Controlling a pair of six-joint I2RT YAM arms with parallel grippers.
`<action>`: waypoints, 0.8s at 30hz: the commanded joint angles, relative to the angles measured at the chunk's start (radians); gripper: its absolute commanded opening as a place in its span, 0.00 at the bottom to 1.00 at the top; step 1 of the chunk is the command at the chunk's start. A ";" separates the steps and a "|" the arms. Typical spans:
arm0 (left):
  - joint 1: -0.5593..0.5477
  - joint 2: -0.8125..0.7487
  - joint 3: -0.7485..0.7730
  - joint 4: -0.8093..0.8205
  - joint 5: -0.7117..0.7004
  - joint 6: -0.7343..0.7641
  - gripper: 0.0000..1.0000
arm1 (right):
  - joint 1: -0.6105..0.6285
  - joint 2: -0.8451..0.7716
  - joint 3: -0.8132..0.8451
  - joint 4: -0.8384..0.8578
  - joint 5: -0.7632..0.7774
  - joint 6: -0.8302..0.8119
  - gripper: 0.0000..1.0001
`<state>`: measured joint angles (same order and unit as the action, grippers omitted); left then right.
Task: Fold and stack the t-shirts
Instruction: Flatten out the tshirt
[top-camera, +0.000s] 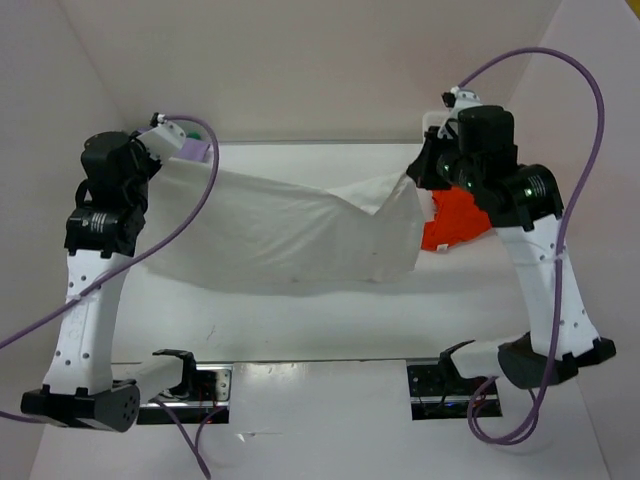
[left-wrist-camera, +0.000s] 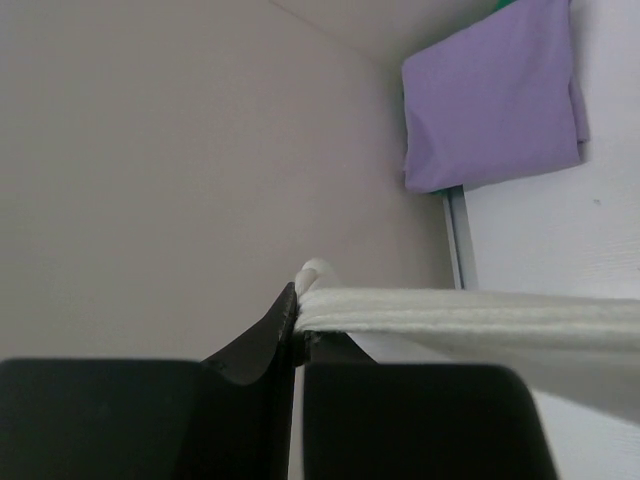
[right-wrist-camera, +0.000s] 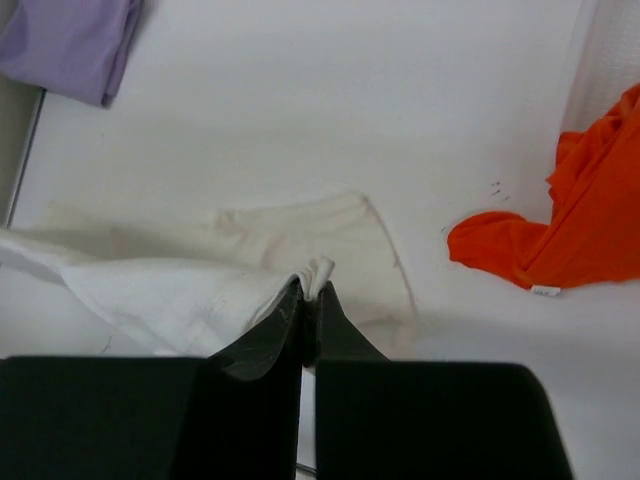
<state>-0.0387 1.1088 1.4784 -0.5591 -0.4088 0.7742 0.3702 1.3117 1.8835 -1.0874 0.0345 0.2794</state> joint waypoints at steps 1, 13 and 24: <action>0.013 0.119 0.045 0.045 -0.016 0.027 0.00 | 0.007 0.197 0.125 0.009 0.039 -0.055 0.00; 0.022 0.940 1.007 0.016 0.028 -0.208 0.00 | -0.212 0.963 1.225 0.281 -0.099 0.096 0.00; -0.022 1.091 1.654 -0.086 0.133 -0.193 0.00 | -0.367 0.802 1.244 0.377 -0.097 0.098 0.00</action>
<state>-0.0441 2.2353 3.0657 -0.5999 -0.2939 0.5732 0.0299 2.1910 3.0985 -0.7544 -0.0708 0.3798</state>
